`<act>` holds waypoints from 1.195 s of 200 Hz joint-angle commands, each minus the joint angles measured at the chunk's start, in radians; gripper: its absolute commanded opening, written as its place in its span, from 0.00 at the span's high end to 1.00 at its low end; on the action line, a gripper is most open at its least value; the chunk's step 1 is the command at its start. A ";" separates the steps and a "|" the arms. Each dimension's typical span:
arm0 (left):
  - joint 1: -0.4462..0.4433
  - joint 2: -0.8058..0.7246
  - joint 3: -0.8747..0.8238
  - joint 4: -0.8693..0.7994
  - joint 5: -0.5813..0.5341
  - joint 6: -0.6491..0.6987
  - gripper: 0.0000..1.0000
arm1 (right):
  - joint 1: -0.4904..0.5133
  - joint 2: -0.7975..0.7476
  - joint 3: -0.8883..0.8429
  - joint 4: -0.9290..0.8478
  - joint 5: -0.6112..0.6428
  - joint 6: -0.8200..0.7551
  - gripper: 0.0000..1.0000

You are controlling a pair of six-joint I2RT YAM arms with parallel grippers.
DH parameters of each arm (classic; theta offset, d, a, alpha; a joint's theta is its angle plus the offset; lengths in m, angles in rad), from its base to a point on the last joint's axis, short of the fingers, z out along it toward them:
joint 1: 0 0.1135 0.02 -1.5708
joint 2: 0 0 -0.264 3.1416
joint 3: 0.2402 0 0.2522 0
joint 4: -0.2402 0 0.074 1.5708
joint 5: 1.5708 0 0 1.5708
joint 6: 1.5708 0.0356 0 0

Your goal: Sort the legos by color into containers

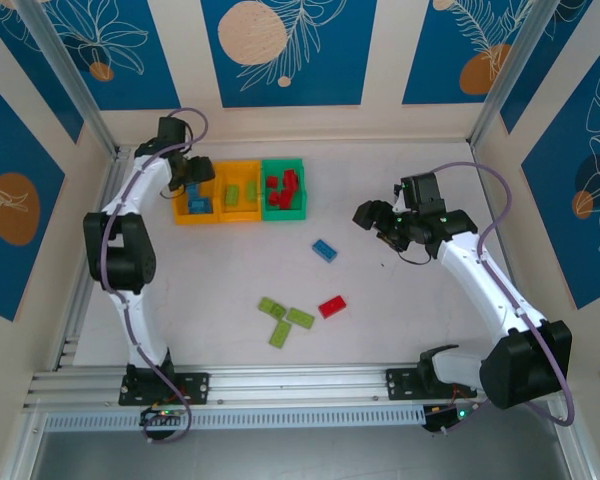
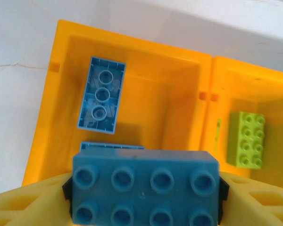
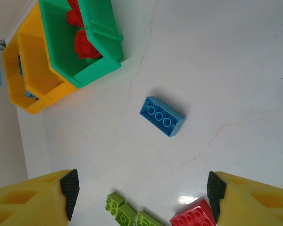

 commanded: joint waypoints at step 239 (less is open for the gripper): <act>-0.029 -0.810 -0.602 0.157 0.166 0.366 0.21 | 0.792 0.705 0.388 -0.072 0.244 -0.703 0.25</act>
